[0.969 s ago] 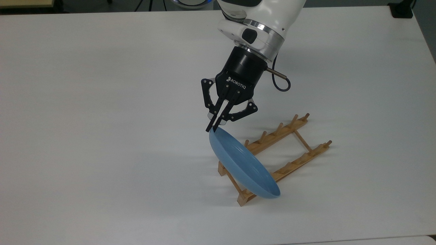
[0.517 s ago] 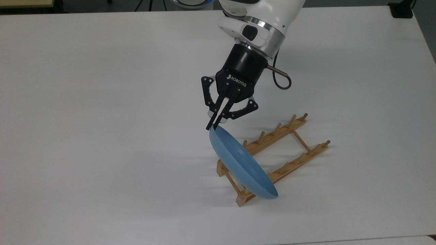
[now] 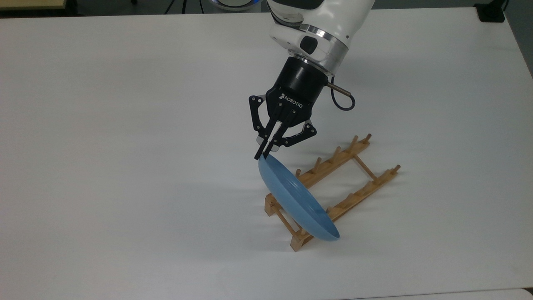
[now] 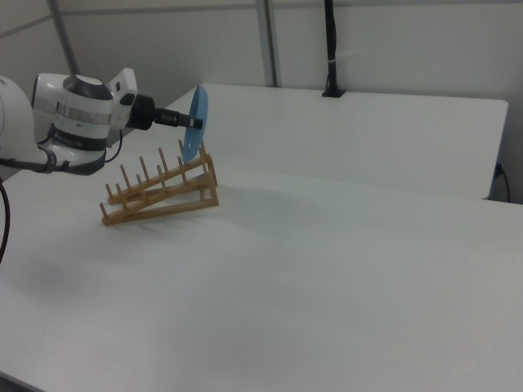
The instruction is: Place plate in plate rack
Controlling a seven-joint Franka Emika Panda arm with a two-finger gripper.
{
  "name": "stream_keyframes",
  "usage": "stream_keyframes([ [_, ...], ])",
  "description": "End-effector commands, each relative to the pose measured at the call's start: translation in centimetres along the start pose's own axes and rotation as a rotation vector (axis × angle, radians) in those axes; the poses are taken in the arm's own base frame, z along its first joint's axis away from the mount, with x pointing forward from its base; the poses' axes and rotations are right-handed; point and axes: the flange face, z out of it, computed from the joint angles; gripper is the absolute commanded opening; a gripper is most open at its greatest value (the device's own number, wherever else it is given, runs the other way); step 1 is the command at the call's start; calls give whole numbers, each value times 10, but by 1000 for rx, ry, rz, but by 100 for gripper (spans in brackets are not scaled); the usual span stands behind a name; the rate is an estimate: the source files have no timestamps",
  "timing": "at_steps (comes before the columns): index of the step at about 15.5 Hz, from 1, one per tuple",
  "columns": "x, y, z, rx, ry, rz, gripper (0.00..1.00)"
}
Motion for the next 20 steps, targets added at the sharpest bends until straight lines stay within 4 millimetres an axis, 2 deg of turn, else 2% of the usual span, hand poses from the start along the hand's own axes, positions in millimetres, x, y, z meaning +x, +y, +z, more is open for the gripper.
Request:
stream_keyframes([
  [1, -16, -8, -6, -22, -2, -27, 3],
  [2, -16, -9, -6, -22, -2, -27, 4],
  [3, -18, -11, -6, -21, -4, -29, 24],
  [4, -18, -11, -6, -21, -6, -26, 65],
  [5, -18, -11, -6, -21, -6, -21, 75],
  [6, -17, -10, -6, -22, -5, -8, 94],
  [7, -17, -10, -6, -22, -4, -5, 100],
  [9, -17, -11, -6, -22, -5, -3, 100],
  [12, -4, -5, -12, -20, 4, 26, 100],
  [15, 24, 10, -32, -3, -22, 132, 100],
  [16, 38, 19, -45, 13, -56, 201, 100],
  [20, 65, 42, -69, 34, -156, 319, 100],
])
